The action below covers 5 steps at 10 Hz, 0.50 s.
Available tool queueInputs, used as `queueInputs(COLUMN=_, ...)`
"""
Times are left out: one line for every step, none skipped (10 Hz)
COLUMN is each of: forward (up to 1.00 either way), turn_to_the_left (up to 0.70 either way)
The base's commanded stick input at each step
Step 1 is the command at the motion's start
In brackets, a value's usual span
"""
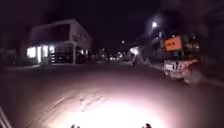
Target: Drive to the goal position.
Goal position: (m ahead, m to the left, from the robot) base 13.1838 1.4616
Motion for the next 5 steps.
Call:
queueInputs(forward=0.85, turn_to_the_left=-0.09)
queueInputs(forward=0.85, turn_to_the_left=0.00)
queueInputs(forward=0.85, turn_to_the_left=0.00)
queueInputs(forward=0.85, turn_to_the_left=0.00)
queueInputs(forward=0.85, turn_to_the_left=0.00)
